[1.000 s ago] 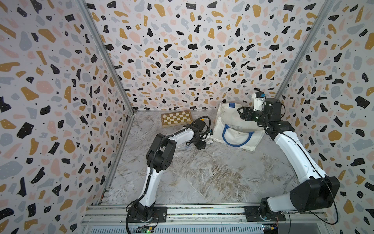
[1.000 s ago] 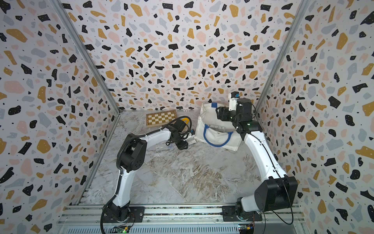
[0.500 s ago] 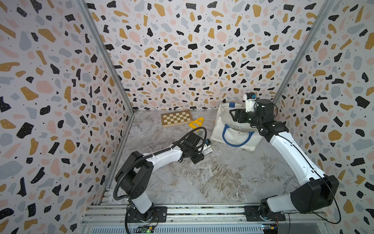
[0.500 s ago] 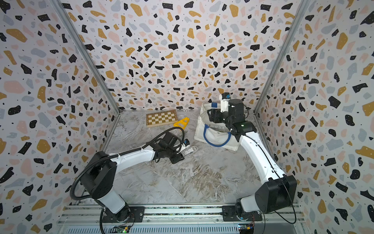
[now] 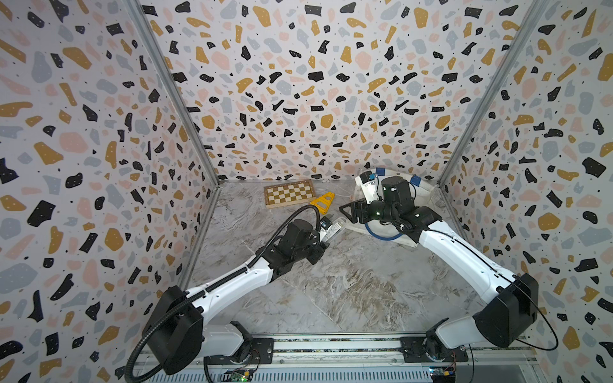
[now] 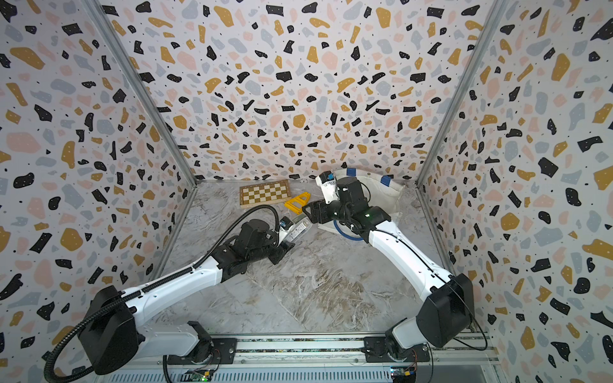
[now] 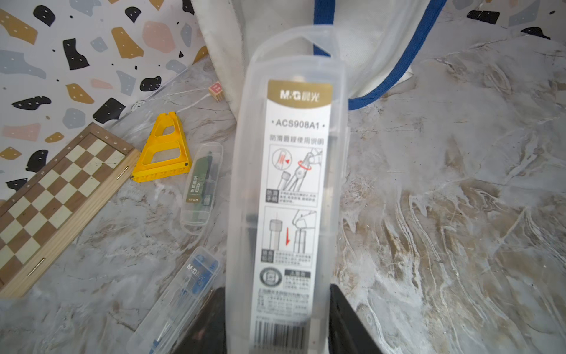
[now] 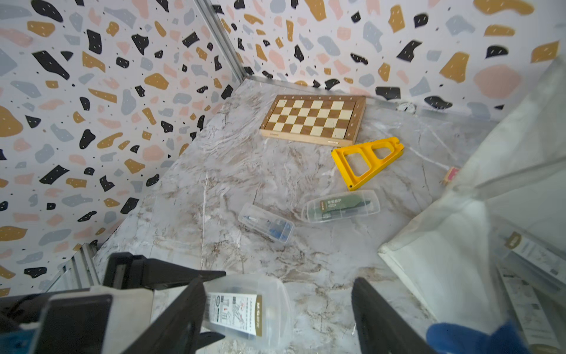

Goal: Put the compass set into the canvas bag
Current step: Pick up the compass set at the center of the board, then place the compass set in the canvas bag.

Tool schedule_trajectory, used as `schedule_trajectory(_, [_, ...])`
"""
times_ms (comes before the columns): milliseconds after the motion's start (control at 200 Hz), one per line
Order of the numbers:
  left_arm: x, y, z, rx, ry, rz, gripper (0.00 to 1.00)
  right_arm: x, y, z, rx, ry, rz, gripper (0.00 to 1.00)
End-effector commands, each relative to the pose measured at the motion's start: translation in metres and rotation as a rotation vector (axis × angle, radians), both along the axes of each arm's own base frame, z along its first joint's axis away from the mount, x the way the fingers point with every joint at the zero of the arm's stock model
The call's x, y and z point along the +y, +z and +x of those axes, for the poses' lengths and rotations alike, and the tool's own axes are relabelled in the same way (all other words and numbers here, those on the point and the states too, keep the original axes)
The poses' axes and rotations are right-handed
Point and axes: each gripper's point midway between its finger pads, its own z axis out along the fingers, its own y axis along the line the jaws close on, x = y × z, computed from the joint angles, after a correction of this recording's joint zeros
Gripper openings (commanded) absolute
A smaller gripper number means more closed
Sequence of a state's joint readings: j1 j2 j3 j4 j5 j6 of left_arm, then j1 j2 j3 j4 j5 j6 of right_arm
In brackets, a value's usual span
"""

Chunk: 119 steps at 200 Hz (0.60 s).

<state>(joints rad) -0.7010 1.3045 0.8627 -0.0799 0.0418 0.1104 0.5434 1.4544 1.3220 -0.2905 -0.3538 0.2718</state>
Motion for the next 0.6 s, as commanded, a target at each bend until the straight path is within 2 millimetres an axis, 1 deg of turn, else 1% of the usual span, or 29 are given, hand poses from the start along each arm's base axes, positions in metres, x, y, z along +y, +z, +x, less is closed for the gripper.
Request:
schedule_trajectory(0, [0.002, 0.016, 0.006, -0.052, 0.037, -0.048, 0.15, 0.004, -0.009, -0.016, 0.060, 0.054, 0.029, 0.78])
schedule_trajectory(155, [0.000, 0.019, 0.007, -0.060, 0.030, -0.065, 0.15, 0.015, -0.024, -0.032, 0.150, 0.141, 0.132, 0.78])
schedule_trajectory(295, [-0.002, 0.021, 0.006, -0.058, 0.024, -0.072, 0.15, 0.023, -0.035, -0.034, 0.205, 0.173, 0.188, 0.78])
schedule_trajectory(466, [-0.001, 0.017, 0.005, -0.045, 0.024, -0.069, 0.15, 0.025, -0.034, -0.030, 0.231, 0.206, 0.261, 0.65])
schedule_trajectory(591, [-0.001, 0.017, 0.004, -0.043, 0.025, -0.078, 0.15, 0.024, -0.039, -0.025, 0.245, 0.197, 0.272, 0.57])
